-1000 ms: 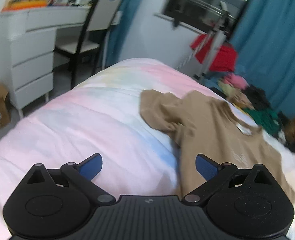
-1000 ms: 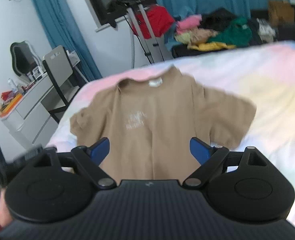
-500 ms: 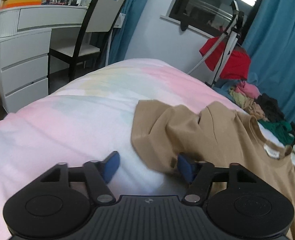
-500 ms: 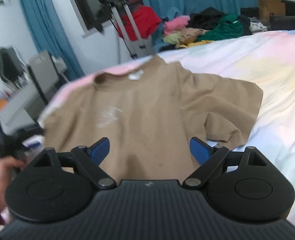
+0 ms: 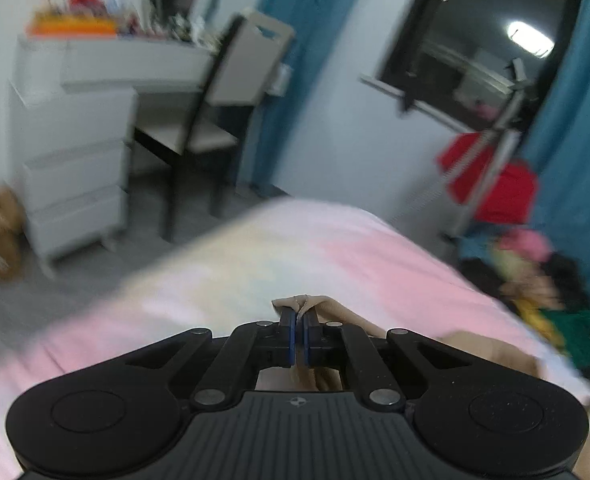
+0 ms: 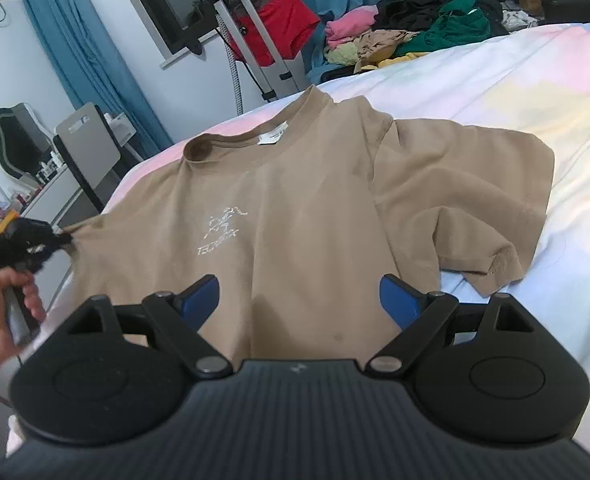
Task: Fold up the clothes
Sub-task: 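Grasp the shirt hem with the left gripper and pull it straight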
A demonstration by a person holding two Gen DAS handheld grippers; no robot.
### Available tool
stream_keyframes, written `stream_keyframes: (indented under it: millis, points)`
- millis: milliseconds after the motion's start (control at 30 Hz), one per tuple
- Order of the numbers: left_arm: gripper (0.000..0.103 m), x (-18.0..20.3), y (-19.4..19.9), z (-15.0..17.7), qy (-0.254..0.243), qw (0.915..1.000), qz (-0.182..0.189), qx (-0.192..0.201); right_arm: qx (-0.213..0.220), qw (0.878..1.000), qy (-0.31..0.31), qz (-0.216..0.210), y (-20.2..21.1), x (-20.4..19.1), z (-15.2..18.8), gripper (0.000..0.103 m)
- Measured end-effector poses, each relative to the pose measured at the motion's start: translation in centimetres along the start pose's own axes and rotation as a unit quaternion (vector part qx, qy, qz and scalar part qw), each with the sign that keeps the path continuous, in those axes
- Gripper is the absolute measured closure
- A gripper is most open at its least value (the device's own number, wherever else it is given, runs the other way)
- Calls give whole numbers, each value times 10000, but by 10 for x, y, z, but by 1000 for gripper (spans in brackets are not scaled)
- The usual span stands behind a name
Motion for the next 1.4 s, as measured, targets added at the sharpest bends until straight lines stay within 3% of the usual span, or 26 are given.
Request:
stream_keyframes:
  millis: [100, 200, 333, 433, 533, 700, 900, 1100, 1200, 1267, 1300, 1400]
  points:
    - [99, 0, -15, 2, -159, 9988, -395, -256, 26, 9999, -31, 102, -2, 3, -1, 14]
    - [94, 1, -13, 14, -143, 9995, -53, -285, 52, 9998, -6, 176, -4, 5, -2, 14]
    - [64, 1, 12, 35, -410, 9962, 318, -705, 76, 9997, 97, 213, -5, 4, -1, 14]
    - [43, -10, 57, 58, -529, 9901, 702, -1096, 108, 9995, 168, 252, -4, 3, -2, 14]
    - [32, -32, 105, 84, -681, 9837, 836, -1436, 162, 9994, 179, 249, 2, 3, -2, 14]
    - [32, -66, 184, 144, -1128, 9603, 1238, -2230, 275, 9988, 301, 274, 19, -1, 2, 14]
    - [33, -84, 243, 207, -1582, 9357, 1543, -2749, 357, 9973, 437, 466, 42, -4, 7, 14]
    - [38, -85, 265, 238, -2498, 9296, 1295, -2382, 355, 9960, 543, 622, 65, -6, 19, 14]
    - [60, -92, 268, 243, -2580, 9324, 1138, -2259, 363, 9959, 567, 601, 76, -7, 24, 14]
    - [89, -96, 271, 239, -2486, 9356, 1138, -2236, 367, 9954, 628, 628, 80, -9, 28, 14]
    - [95, -97, 272, 237, -2448, 9372, 1110, -2225, 362, 9950, 657, 653, 81, -10, 29, 14]
    - [96, -101, 275, 228, -2435, 9437, 697, -2130, 357, 9944, 732, 674, 85, -12, 32, 14]
Point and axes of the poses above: each gripper's, at about its wrist camera, not at the fingertips, and y roughly against the way its jaws point, x to its right, z to its underside, the point moved 2 cm from there along -y, roughly the way its jaws point, and after that the axes turned 5 degrees about -x, right-handed, at the moved point
